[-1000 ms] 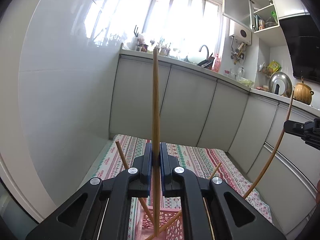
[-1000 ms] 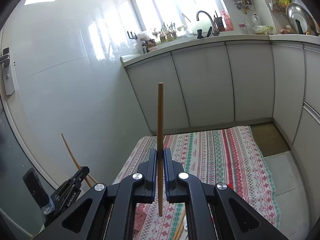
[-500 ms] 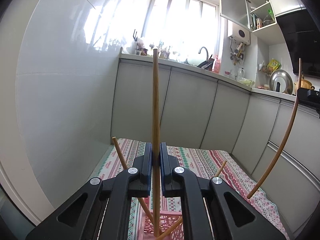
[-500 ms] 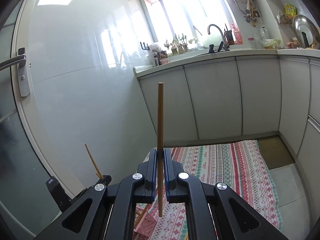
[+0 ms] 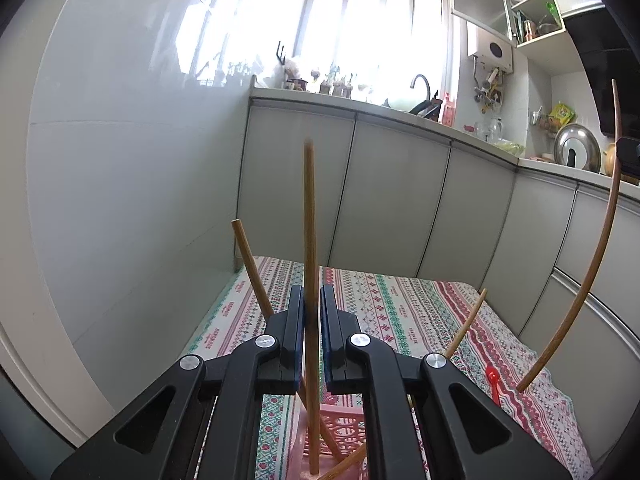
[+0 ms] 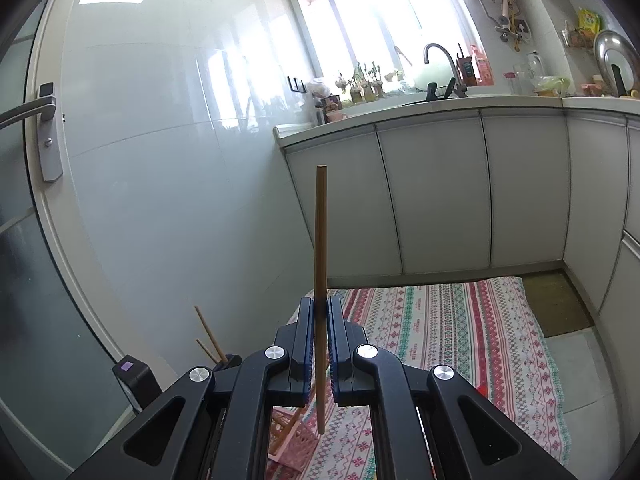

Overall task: Organize utensils
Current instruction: 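Lower both chopsticks into the pink basket and open both tools, then move both tools back over the remaining chopsticks beside the white spoons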

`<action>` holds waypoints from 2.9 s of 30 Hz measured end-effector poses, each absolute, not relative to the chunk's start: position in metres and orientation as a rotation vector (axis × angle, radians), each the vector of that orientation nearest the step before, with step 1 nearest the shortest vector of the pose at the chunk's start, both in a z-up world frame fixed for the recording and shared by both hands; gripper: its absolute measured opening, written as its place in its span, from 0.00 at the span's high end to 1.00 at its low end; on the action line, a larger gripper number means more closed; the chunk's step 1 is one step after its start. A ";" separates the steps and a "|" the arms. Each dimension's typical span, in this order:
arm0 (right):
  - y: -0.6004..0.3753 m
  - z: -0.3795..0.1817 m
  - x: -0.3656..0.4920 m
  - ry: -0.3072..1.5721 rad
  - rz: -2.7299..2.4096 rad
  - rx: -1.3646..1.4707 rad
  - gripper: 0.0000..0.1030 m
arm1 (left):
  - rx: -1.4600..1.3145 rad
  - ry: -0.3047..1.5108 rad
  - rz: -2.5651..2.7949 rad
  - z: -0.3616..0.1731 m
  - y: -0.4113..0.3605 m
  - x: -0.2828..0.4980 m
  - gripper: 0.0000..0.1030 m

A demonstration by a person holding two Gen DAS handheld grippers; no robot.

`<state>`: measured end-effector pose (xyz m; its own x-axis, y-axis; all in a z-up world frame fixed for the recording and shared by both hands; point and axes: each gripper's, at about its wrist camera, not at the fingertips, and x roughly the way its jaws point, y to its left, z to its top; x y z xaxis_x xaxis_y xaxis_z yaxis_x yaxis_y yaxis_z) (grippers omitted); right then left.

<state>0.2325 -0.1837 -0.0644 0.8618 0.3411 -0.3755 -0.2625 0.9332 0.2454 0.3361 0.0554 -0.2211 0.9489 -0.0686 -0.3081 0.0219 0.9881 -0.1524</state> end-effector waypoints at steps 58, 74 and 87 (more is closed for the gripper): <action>-0.179 -0.103 0.250 0.523 0.339 0.253 0.89 | -0.236 0.675 0.084 -0.150 0.091 0.282 0.45; -0.278 -0.089 0.221 0.518 0.176 0.299 0.83 | -0.137 0.632 -0.006 -0.125 0.035 0.258 0.44; -0.336 -0.141 0.249 0.720 0.109 0.392 0.79 | -0.003 0.787 -0.230 -0.166 -0.079 0.266 0.44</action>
<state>0.2487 -0.3357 -0.1415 0.7495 0.2302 -0.6206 0.0363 0.9219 0.3858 0.2664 -0.0793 -0.1665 0.6821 -0.2060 -0.7017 0.2041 0.9750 -0.0878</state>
